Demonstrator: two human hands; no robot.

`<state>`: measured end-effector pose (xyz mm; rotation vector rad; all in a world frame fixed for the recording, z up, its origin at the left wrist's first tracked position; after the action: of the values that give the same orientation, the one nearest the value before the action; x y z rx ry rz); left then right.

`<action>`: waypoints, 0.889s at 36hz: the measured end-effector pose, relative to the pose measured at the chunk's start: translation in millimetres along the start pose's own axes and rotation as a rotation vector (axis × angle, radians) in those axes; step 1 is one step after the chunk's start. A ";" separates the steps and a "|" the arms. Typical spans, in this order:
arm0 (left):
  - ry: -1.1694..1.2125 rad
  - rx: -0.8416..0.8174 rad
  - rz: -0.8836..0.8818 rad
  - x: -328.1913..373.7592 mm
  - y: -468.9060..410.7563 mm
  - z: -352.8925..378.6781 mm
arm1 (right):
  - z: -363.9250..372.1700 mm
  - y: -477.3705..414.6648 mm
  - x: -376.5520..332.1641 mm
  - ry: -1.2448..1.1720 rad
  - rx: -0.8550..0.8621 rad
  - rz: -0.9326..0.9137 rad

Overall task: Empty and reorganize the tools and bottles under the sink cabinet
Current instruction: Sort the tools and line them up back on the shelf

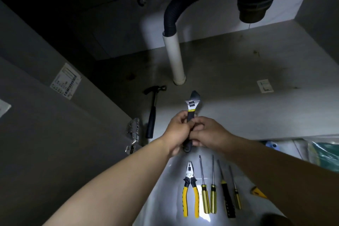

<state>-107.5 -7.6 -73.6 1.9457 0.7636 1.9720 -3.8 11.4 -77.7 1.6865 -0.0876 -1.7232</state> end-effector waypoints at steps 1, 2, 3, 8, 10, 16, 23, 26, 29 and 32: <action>-0.050 0.057 0.014 -0.2 -5.6 -4.3 | 1.9 -0.5 1.6 -0.012 0.002 0.003; -0.147 0.124 0.030 -0.4 -12.3 -9.6 | 1.9 -0.5 2.9 -0.009 0.016 0.004; -0.268 0.194 0.042 -0.3 -19.9 -15.7 | 0.2 -0.2 4.5 0.011 0.038 0.009; -0.709 0.446 0.010 -1.7 -51.9 -47.5 | -18.4 10.8 9.9 0.072 0.058 0.058; -0.826 0.510 -0.001 -2.0 -58.9 -58.2 | -25.2 17.5 11.2 0.099 0.041 0.074; -0.854 0.529 0.080 -2.6 -70.4 -71.8 | -33.5 25.4 16.7 0.133 0.044 0.098; -1.119 0.523 0.205 -10.3 -58.3 -67.9 | -24.5 26.6 15.7 0.158 0.045 0.121; -1.195 0.512 0.228 -13.7 -50.7 -67.8 | -20.8 26.8 14.7 0.167 0.034 0.127; -1.230 0.497 0.235 -16.3 -44.6 -68.3 | -19.8 27.9 17.5 0.186 0.019 0.115; -1.315 0.526 0.271 -19.5 -33.3 -67.4 | -18.9 27.7 21.2 0.220 -0.006 0.106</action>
<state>-178.2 -2.6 -105.3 3.0484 0.6163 0.1865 27.3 -12.3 -84.2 1.8228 -0.0693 -1.4499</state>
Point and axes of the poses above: each hand's wrist, its own y-axis away from the middle knuckle, its own z-axis out of the palm, x = y × z, the point moved 4 cm from there along -y, towards the middle knuckle, and after that the axes turned 9 degrees about -y, right-handed, at the moved point
